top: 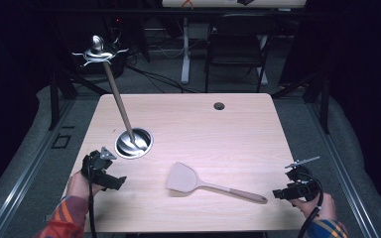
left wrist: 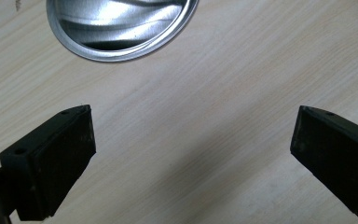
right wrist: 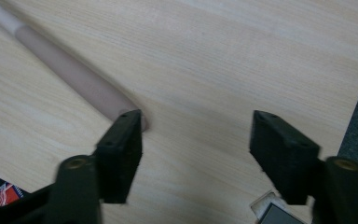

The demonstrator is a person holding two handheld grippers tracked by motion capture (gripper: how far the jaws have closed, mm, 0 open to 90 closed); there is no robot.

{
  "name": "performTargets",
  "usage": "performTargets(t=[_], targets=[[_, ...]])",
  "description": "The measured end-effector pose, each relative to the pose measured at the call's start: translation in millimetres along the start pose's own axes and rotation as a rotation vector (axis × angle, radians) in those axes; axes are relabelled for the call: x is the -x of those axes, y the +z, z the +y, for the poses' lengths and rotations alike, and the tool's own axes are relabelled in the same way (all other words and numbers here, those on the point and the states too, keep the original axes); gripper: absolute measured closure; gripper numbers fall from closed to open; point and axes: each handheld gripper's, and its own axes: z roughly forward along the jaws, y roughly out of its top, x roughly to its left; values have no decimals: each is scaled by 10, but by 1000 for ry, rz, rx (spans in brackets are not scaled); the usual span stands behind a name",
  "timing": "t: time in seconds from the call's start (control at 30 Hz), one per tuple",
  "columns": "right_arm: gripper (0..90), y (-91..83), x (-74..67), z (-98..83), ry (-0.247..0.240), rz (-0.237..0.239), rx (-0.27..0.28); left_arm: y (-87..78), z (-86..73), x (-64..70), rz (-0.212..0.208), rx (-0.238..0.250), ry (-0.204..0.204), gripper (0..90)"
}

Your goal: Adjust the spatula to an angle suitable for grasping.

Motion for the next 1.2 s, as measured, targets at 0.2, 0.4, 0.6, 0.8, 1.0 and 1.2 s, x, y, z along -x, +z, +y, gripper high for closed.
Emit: performTargets(t=[0.2,0.4,0.6,0.8,1.0,1.2], targets=[[664,74,-92,16,-42,-26,-45,2,-16,-9,-37,12,-11,0],[811,144,-117,53,-9,30,-97,29,0,2,-59,0,-5,0],[887,168,-132,73,22,11,-105,38,-8,8,-56,-4,-1,1],[898,244,-122,96,40,11,-132,54,-9,-8,-61,-8,-3,1],[900,345,-198,138,9,-6,-179,60,-4,10,-61,-10,4,1],[900,419,-258,162,-8,-16,-206,62,-7,5,-55,-11,8,8]])
